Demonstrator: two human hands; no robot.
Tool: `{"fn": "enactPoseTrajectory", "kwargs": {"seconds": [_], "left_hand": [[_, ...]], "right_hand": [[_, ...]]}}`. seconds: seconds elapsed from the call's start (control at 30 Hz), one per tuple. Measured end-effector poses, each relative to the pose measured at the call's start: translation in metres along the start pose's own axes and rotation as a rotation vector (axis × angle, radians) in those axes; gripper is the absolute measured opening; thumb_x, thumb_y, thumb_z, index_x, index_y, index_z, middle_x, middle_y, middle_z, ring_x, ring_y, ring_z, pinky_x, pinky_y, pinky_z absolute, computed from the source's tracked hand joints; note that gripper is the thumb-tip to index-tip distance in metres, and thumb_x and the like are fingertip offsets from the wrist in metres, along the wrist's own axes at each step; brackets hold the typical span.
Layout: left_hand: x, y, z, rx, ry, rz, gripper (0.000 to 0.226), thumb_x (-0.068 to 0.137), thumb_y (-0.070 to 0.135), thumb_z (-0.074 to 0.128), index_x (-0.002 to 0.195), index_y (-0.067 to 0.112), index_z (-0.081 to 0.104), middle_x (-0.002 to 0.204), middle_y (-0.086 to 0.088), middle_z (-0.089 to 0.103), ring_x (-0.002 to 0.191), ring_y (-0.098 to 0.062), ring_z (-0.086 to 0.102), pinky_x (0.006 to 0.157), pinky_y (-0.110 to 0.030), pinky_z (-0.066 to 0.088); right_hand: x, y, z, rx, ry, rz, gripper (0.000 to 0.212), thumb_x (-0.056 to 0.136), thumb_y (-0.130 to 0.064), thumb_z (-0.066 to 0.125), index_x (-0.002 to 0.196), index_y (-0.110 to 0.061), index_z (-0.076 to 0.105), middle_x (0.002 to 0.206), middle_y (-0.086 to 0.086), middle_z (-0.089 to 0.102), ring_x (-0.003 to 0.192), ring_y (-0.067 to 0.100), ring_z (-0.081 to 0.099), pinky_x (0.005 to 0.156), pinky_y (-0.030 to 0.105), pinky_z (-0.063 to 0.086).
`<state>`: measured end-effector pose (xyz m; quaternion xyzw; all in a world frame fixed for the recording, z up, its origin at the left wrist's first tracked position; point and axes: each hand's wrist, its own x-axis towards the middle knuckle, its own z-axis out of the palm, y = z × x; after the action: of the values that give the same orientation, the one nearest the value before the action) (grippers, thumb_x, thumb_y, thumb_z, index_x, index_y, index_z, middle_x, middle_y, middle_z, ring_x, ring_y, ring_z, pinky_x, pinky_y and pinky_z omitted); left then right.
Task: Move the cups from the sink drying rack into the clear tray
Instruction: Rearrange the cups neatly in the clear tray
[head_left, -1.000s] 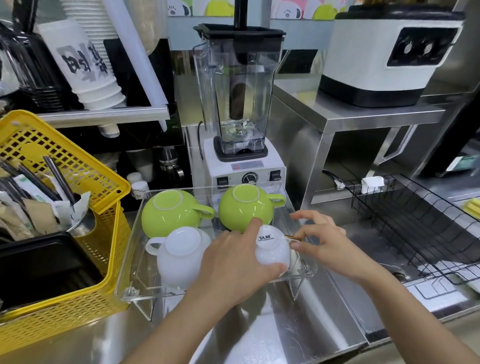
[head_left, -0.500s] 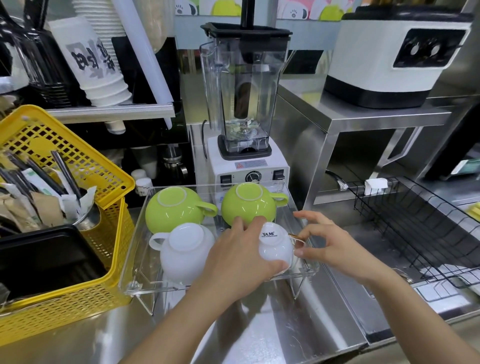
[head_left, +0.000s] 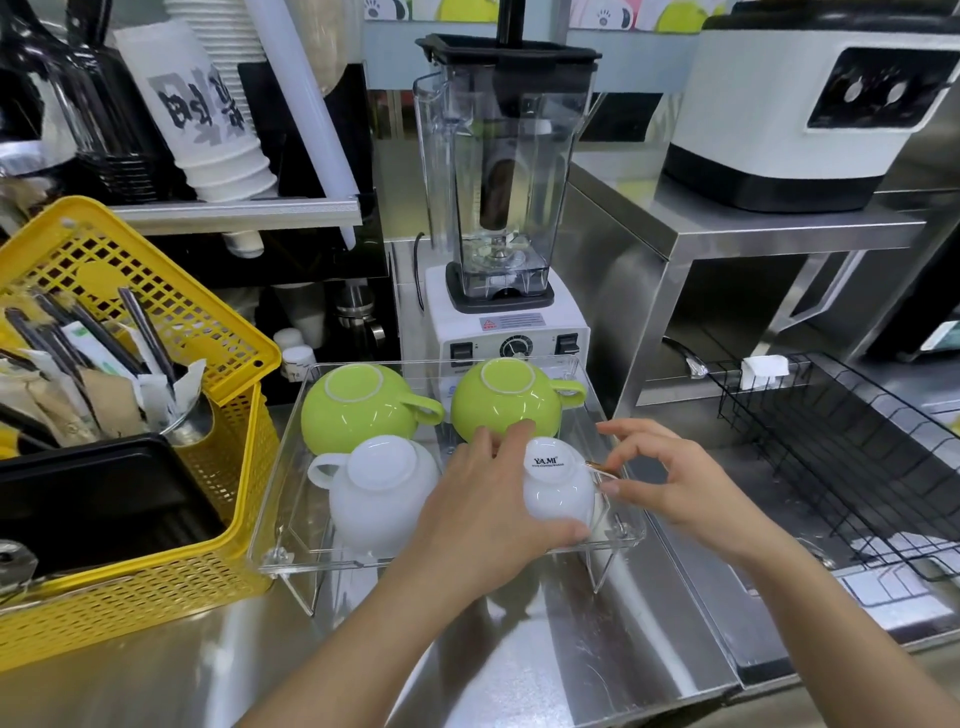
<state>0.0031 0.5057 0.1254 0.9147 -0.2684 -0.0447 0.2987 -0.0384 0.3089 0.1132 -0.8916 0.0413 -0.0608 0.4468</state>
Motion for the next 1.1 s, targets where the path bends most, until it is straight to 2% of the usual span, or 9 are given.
{"fn": "enactPoseTrajectory", "kwargs": {"seconds": [0.1,0.2,0.27,0.37,0.5,0.67,0.77,0.87,1.1], "left_hand": [[-0.006,0.001,-0.011,0.016,0.090,0.061,0.091,0.067,0.059,0.068,0.141,0.033,0.021,0.142,0.005,0.025,0.132,-0.016,0.022,0.104,-0.028,0.024],[-0.016,-0.005,-0.035,-0.035,0.275,0.153,0.071,0.073,0.058,0.063,0.134,0.032,0.038,0.132,0.011,0.038,0.124,-0.008,0.029,0.095,-0.016,0.022],[-0.021,-0.018,-0.056,-0.041,0.311,0.167,0.065,0.073,0.055,0.064,0.129,0.031,0.043,0.122,0.014,0.043,0.119,-0.005,0.031,0.090,-0.013,0.019],[-0.022,-0.045,-0.081,0.069,0.186,0.104,0.072,0.069,0.056,0.065,0.132,0.036,0.038,0.134,0.012,0.039,0.127,-0.009,0.027,0.102,-0.022,0.020],[-0.024,-0.072,-0.091,0.093,-0.102,-0.050,0.088,0.070,0.050,0.072,0.141,0.039,0.021,0.148,0.011,0.026,0.137,-0.012,0.021,0.111,-0.032,0.021],[-0.027,-0.083,-0.082,0.117,-0.133,-0.042,0.103,0.057,0.064,0.058,0.145,0.032,0.014,0.150,0.008,0.025,0.138,-0.012,0.021,0.110,-0.026,0.019],[-0.029,-0.087,-0.084,0.161,-0.183,0.004,0.101,0.064,0.052,0.071,0.145,0.034,0.013,0.150,0.011,0.023,0.138,-0.011,0.019,0.111,-0.027,0.017],[-0.026,-0.090,-0.084,0.224,-0.175,0.040,0.100,0.067,0.038,0.074,0.144,0.037,0.011,0.149,0.013,0.024,0.137,-0.011,0.021,0.110,-0.028,0.018],[-0.030,-0.097,-0.083,0.206,0.068,0.225,0.089,0.053,0.048,0.076,0.130,0.043,0.032,0.128,0.019,0.045,0.118,-0.005,0.039,0.095,-0.035,0.042]], "right_hand": [[0.001,-0.002,-0.001,-0.040,0.029,-0.015,0.028,0.060,-0.039,0.074,0.086,-0.034,0.064,0.120,-0.029,0.051,0.121,0.004,0.046,0.111,0.053,0.020],[0.002,-0.013,-0.003,-0.048,0.154,-0.122,0.024,0.065,-0.034,0.076,0.086,-0.036,0.063,0.116,-0.028,0.053,0.115,-0.006,0.046,0.109,0.050,0.026],[0.002,-0.028,0.002,-0.075,0.184,-0.234,0.022,0.071,-0.028,0.075,0.089,-0.034,0.062,0.115,-0.024,0.055,0.110,-0.012,0.045,0.108,0.036,0.029],[0.002,-0.059,0.021,-0.195,0.093,-0.385,0.036,0.072,-0.046,0.061,0.100,-0.022,0.062,0.115,-0.009,0.060,0.109,-0.008,0.045,0.096,0.014,0.028],[0.012,-0.084,0.063,-0.512,-0.079,-0.498,0.061,0.073,-0.060,0.041,0.114,-0.016,0.055,0.115,0.001,0.060,0.110,0.017,0.048,0.088,0.026,0.027],[0.024,-0.106,0.101,-0.572,-0.212,-0.470,0.054,0.077,-0.054,0.059,0.110,-0.013,0.049,0.111,0.005,0.057,0.102,0.025,0.051,0.077,0.032,0.033],[0.026,-0.109,0.106,-0.572,-0.244,-0.437,0.058,0.071,-0.049,0.066,0.112,-0.014,0.045,0.114,0.005,0.059,0.103,0.027,0.054,0.079,0.037,0.040],[0.027,-0.106,0.107,-0.545,-0.257,-0.402,0.057,0.070,-0.040,0.069,0.116,-0.016,0.044,0.115,0.004,0.059,0.105,0.025,0.053,0.083,0.038,0.041],[0.027,-0.099,0.101,-0.519,-0.163,-0.529,0.063,0.067,-0.038,0.071,0.122,-0.017,0.047,0.117,0.002,0.059,0.107,0.024,0.052,0.087,0.038,0.039]]}}
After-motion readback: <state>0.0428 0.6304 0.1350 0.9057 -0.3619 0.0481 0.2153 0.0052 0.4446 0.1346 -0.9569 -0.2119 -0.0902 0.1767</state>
